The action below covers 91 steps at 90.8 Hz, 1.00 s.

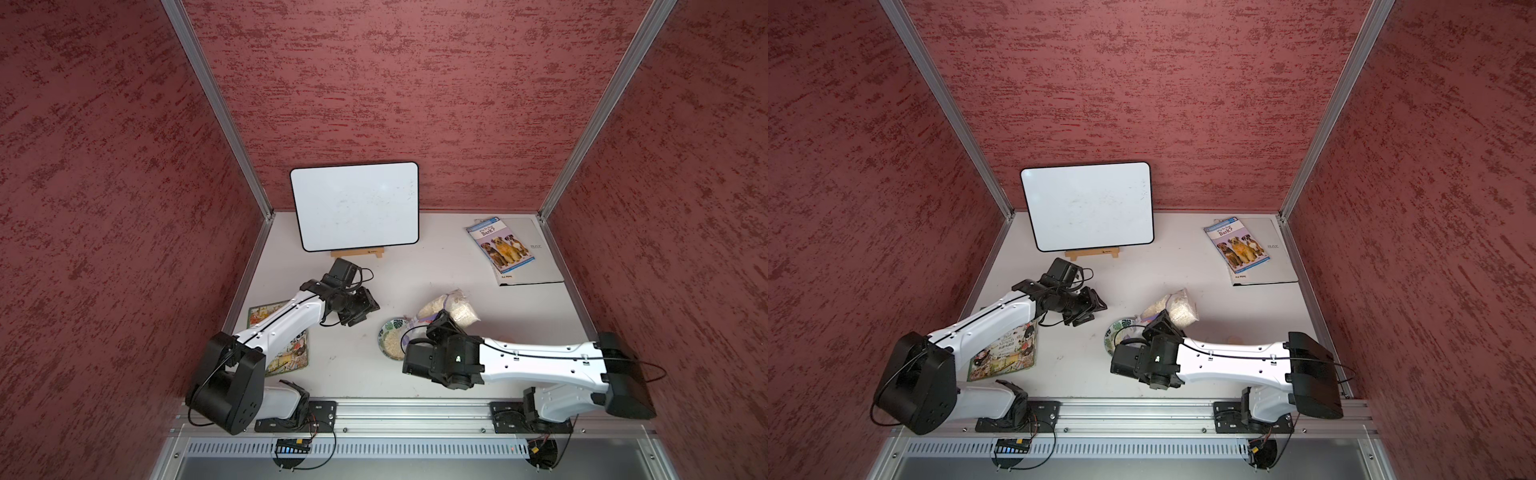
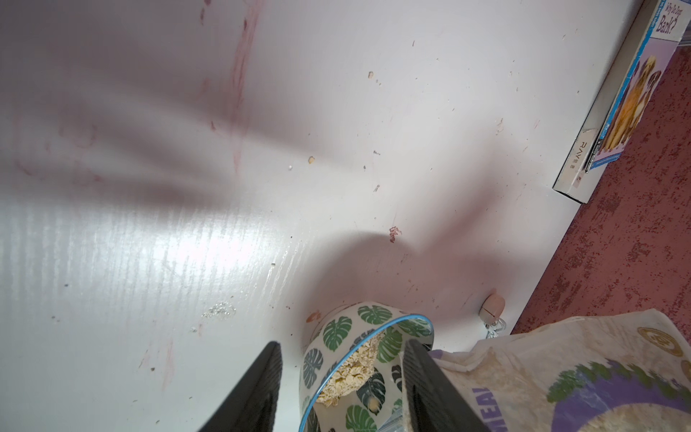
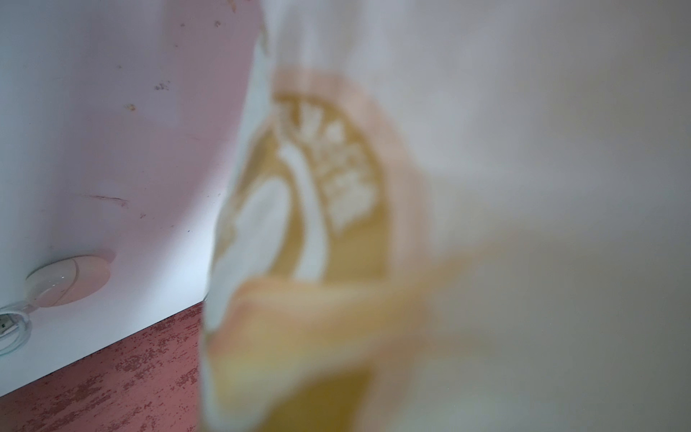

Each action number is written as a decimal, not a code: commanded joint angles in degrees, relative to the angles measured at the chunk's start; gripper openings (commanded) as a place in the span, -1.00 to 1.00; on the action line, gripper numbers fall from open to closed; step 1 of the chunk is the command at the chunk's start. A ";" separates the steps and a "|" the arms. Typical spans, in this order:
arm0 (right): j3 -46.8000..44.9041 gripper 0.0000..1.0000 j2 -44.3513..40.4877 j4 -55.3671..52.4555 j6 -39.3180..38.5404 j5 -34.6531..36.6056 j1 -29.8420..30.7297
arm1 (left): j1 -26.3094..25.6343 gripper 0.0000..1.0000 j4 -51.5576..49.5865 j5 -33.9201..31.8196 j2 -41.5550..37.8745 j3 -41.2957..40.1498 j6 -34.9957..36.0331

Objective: Pour the oats into the breakfast bowl
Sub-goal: Pour the oats into the bowl.

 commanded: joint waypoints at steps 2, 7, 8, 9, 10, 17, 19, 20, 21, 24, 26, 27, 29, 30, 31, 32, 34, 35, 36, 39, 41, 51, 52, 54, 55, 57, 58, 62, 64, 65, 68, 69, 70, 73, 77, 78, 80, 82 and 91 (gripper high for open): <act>1.28 -0.59 -2.33 -3.61 7.56 5.70 -0.24 | -0.34 0.09 -0.70 -0.77 0.29 1.56 0.20; 1.15 -0.59 -2.51 -4.45 9.51 5.62 -0.30 | -0.36 0.09 -1.09 -0.90 0.28 1.79 0.28; 1.13 -0.59 -2.59 -4.50 9.86 5.58 -0.32 | -0.36 0.09 -1.15 -0.88 0.33 1.87 0.32; 1.12 -0.59 -2.68 -4.52 10.16 5.52 -0.33 | -0.36 0.09 -1.22 -0.92 0.35 1.95 0.35; 1.11 -0.59 -2.72 -4.53 10.49 5.49 -0.29 | -0.36 0.09 -1.30 -0.89 0.32 2.03 0.36; 1.48 -0.59 -2.93 -5.37 13.09 5.16 -0.32 | -0.36 0.09 -1.85 -0.85 0.54 2.59 0.53; 1.59 -0.59 -2.98 -5.74 13.73 4.95 -0.27 | -0.43 0.09 -2.02 -0.82 0.62 2.74 0.59; 1.66 -0.59 -3.00 -5.84 13.86 4.85 -0.26 | -0.39 0.09 -2.10 -0.84 0.67 2.82 0.61; 1.73 -0.59 -3.01 -5.98 13.92 4.67 -0.30 | -0.38 0.09 -2.18 -0.81 0.72 2.91 0.62; 1.80 -0.59 -3.19 -6.39 16.02 4.19 -0.33 | -0.35 0.09 -2.36 -0.87 0.78 3.16 0.70; 1.80 -0.59 -3.31 -6.41 16.55 3.96 -0.29 | -0.36 0.09 -2.46 -0.80 0.90 3.34 0.72; 1.76 -0.59 -3.38 -6.35 16.80 3.83 -0.32 | -0.36 0.09 -2.53 -0.79 0.99 3.47 0.76; 1.69 -0.59 -3.60 -6.20 17.10 3.60 -0.34 | -0.40 0.09 -2.70 -0.78 1.10 3.62 0.80; 1.66 -0.59 -3.71 -6.16 17.21 3.52 -0.30 | -0.38 0.09 -2.79 -0.78 1.23 3.74 0.85; 1.64 -0.59 -3.80 -6.14 17.35 3.30 -0.28 | -0.37 0.09 -2.92 -0.78 1.29 3.85 0.87; 1.64 -0.59 -3.90 -6.13 17.51 3.11 -0.26 | -0.41 0.09 -3.03 -0.73 1.36 3.99 0.89; 1.52 -0.59 -4.12 -5.97 17.65 2.92 -0.28 | -0.37 0.09 -3.28 -0.70 1.55 4.30 0.96; 1.44 -0.59 -4.27 -5.87 17.71 2.87 -0.27 | -0.32 0.09 -3.39 -0.69 1.58 4.39 0.97; 1.36 -0.59 -4.44 -5.73 17.73 2.80 -0.26 | -0.38 0.09 -3.48 -0.69 1.59 4.48 1.02; 1.03 -0.60 -4.84 -5.28 17.68 2.39 -0.31 | -0.36 0.09 -3.68 -0.69 1.72 4.71 1.07; 0.89 -0.60 -5.15 -5.01 17.67 2.06 -0.29 | -0.36 0.09 -3.78 -0.69 1.75 4.78 1.07; -0.19 -0.60 -6.97 -3.09 17.62 0.03 -0.28 | -0.35 0.09 -4.28 -0.75 1.81 5.05 0.99; -0.29 -0.60 -7.15 -2.93 17.64 -0.15 -0.22 | -0.40 0.09 -4.37 -0.76 1.84 5.08 0.99; -0.50 -0.60 -7.55 -2.47 17.66 -0.47 -0.27 | -0.39 0.09 -4.54 -0.77 1.84 5.10 0.99; -0.66 -0.60 -7.70 -2.32 17.71 -0.54 -0.26 | -0.37 0.09 -4.59 -0.77 1.82 5.10 0.99; -0.92 -0.61 -8.15 -2.03 17.79 -0.81 -0.30 | -0.39 0.09 -4.66 -0.89 1.84 5.10 0.99; -1.05 -0.61 -8.31 -1.88 17.86 -0.97 -0.28 | -0.37 0.09 -4.69 -0.87 1.86 5.14 0.94; -1.71 -0.61 -9.28 -1.47 18.24 -1.39 -0.21 | -0.36 0.09 -4.86 -0.86 1.83 5.10 0.90; -2.00 -0.61 -9.73 -1.22 18.52 -1.59 -0.27 | -0.29 0.09 -5.00 -0.93 1.84 5.15 0.83; -2.16 -0.61 -10.02 -1.12 18.67 -1.71 -0.26 | -0.28 0.09 -5.03 -0.98 1.86 5.17 0.82; -2.61 -0.61 -10.83 -0.81 19.10 -2.57 -0.20 | -0.29 0.09 -5.21 -1.03 1.86 5.23 0.86; -2.73 -0.61 -11.19 -0.61 19.18 -2.90 -0.23 | -0.28 0.09 -5.27 -1.04 1.87 5.25 0.83; -2.88 -0.62 -11.50 -0.42 19.22 -3.29 -0.24 | -0.28 0.09 -5.30 -1.04 1.87 5.27 0.82; -3.48 -0.62 -12.54 0.67 18.95 -4.21 -0.21 | -0.27 0.09 -5.44 -1.04 1.98 5.34 0.74; -4.40 -0.62 -14.13 2.29 18.17 -5.20 -0.20 | -0.27 0.09 -5.70 -1.08 2.11 5.56 0.72; -4.55 -0.62 -14.47 2.74 17.97 -5.49 -0.18 | -0.27 0.09 -5.73 -1.11 2.12 5.64 0.72; -4.95 -0.62 -15.31 3.52 17.48 -5.91 -0.24 | -0.27 0.09 -5.87 -1.14 2.18 5.74 0.66; -5.37 -0.61 -16.03 4.18 16.83 -6.44 -0.21 | -0.27 0.09 -5.97 -1.13 2.28 5.83 0.64; -6.84 -0.62 -19.15 6.33 15.39 -8.86 -0.25 | -0.20 0.09 -6.41 -1.28 2.49 6.34 0.63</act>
